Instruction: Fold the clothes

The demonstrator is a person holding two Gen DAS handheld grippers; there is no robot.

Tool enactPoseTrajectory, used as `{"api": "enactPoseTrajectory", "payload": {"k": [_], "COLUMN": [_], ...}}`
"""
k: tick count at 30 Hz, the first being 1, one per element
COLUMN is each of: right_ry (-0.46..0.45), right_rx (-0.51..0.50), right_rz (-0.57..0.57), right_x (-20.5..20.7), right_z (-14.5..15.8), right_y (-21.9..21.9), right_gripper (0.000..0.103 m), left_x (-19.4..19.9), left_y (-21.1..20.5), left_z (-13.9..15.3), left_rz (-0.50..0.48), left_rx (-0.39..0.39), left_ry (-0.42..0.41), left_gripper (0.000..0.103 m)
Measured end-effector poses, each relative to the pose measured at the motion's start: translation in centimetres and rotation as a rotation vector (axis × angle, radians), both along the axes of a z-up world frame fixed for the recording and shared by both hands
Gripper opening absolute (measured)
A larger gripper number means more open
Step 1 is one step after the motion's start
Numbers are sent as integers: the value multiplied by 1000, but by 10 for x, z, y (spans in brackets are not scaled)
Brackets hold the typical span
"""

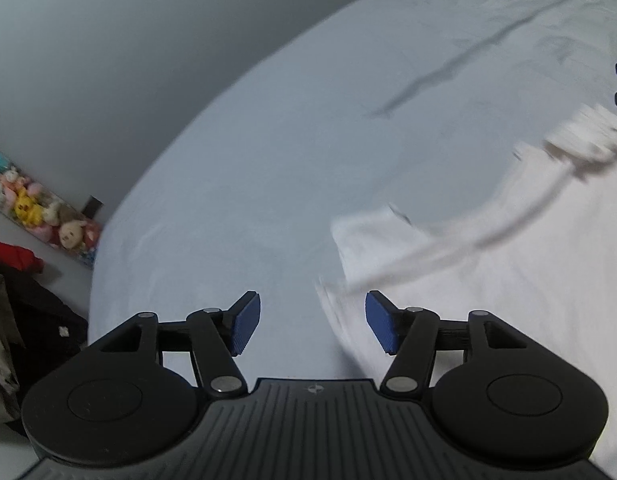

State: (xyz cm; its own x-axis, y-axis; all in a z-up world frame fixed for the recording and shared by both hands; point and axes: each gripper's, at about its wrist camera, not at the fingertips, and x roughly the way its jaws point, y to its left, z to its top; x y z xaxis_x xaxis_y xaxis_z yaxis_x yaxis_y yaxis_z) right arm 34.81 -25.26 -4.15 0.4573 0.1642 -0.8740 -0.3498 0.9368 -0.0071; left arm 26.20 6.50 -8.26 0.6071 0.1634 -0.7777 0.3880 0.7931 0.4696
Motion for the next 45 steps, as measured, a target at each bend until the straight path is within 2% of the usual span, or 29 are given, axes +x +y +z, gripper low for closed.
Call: {"api": "enactPoseTrajectory", "payload": {"k": [6, 10, 14, 17, 19, 23, 25, 28, 30, 34, 36, 40, 45], "right_ry": [122, 185, 254, 280, 303, 353, 376, 399, 400, 388, 365, 301, 319], "right_rx": [32, 64, 142, 188, 215, 268, 296, 335, 327, 274, 237, 148, 71], "right_rz": [-2, -36, -107, -151, -189, -275, -292, -285, -279, -292, -287, -267, -245], "right_x": [-52, -82, -110, -123, -129, -133, -133, -134, -133, -131, -131, -134, -135], "right_z": [7, 5, -3, -7, -12, -24, -31, -39, -45, -52, -48, -29, -27], "right_y": [1, 1, -10, -20, -26, -42, -43, -39, -33, -24, -21, -20, -17], "right_gripper": [40, 40, 40, 40, 40, 40, 40, 39, 34, 7, 5, 4, 4], "left_x": [-67, -88, -90, -101, -104, -105, -102, -98, -95, -95, -96, -93, -93], "left_y": [13, 11, 7, 12, 11, 12, 14, 18, 21, 21, 22, 30, 30], "left_z": [1, -3, -14, -35, -48, -58, -59, -61, -61, -54, -47, -31, -33], "left_rz": [-1, 15, 41, 54, 53, 64, 78, 90, 100, 96, 85, 101, 78], "left_rx": [-70, -122, -164, -245, -255, -293, -346, -379, -405, -401, -382, -333, -279], "left_ry": [155, 216, 215, 227, 231, 217, 212, 219, 227, 222, 216, 224, 251], "left_gripper": [56, 56, 56, 56, 49, 44, 40, 31, 23, 11, 3, 3, 3]}}
